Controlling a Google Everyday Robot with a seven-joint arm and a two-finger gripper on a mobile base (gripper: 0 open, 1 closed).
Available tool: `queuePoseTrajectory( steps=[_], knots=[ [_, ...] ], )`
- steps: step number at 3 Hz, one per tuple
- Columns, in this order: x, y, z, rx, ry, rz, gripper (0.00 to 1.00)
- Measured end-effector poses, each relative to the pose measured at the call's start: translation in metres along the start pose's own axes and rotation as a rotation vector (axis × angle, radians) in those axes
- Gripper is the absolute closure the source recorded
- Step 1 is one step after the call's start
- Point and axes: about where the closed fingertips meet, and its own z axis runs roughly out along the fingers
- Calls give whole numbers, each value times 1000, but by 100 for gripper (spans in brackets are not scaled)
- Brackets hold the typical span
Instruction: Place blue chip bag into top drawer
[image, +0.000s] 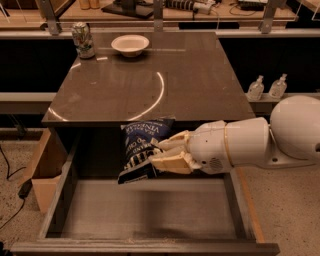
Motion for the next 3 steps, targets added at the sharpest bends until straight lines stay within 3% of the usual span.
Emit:
queuePoseTrajectory(
  steps=[2,3],
  knots=[
    [65,6,20,33,106,66,100],
    [89,6,25,42,154,98,83]
  ],
)
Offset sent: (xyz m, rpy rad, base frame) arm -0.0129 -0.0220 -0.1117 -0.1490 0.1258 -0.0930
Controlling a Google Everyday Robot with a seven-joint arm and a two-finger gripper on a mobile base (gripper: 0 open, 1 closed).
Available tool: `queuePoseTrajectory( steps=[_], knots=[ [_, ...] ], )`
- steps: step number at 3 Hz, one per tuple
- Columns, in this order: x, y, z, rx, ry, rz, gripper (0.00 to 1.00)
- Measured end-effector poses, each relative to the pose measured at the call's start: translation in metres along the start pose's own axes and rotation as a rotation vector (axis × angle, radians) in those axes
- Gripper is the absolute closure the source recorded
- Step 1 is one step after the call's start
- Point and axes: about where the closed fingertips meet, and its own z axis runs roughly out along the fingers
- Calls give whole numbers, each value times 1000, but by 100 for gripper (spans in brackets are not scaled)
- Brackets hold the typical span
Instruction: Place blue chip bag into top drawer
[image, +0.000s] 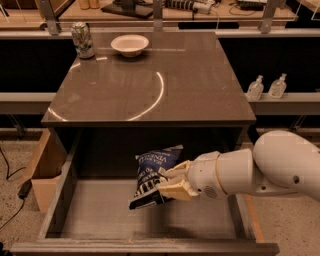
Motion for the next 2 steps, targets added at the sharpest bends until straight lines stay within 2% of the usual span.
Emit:
queuePoseTrajectory(
  steps=[1,2],
  knots=[
    [17,-2,5,38,49,28,59],
    [28,-3,9,65,59,52,47]
  ],
)
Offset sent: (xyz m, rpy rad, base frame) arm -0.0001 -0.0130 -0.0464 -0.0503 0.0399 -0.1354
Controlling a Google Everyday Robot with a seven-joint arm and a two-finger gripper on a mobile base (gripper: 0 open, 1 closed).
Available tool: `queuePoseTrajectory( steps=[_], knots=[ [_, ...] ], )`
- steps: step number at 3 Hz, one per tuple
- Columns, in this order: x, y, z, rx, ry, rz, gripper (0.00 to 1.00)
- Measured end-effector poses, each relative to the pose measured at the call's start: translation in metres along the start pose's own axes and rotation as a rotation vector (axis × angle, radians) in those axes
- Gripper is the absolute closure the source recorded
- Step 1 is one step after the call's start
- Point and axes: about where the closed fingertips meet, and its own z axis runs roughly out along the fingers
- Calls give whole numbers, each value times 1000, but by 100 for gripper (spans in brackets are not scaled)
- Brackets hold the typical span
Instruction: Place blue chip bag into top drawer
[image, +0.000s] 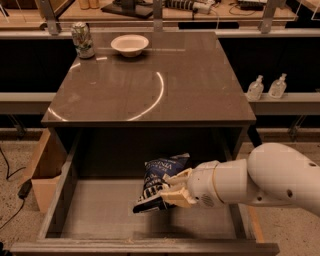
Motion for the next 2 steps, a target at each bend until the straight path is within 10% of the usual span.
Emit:
queuePoseTrajectory(
  steps=[2],
  knots=[
    [-1,-9,-7,65,-54,18,98]
  ],
)
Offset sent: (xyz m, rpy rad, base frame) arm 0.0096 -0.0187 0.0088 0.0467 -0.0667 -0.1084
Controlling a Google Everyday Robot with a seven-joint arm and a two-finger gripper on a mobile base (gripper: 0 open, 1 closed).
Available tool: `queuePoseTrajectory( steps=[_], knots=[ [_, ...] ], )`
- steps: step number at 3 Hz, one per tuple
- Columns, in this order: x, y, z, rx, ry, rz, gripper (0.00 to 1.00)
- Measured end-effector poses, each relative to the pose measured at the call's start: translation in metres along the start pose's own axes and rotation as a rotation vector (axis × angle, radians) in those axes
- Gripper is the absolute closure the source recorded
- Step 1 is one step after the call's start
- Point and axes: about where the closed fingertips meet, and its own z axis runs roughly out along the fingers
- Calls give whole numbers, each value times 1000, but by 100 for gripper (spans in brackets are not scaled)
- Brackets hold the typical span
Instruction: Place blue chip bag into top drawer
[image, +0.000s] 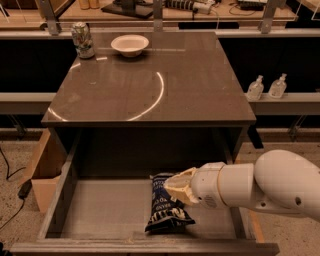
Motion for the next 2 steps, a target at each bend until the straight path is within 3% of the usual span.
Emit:
queuePoseTrajectory(
  steps=[1,2],
  knots=[
    [1,-17,-43,133,5,7,100],
    [1,-17,-51,155,10,7,100]
  ],
)
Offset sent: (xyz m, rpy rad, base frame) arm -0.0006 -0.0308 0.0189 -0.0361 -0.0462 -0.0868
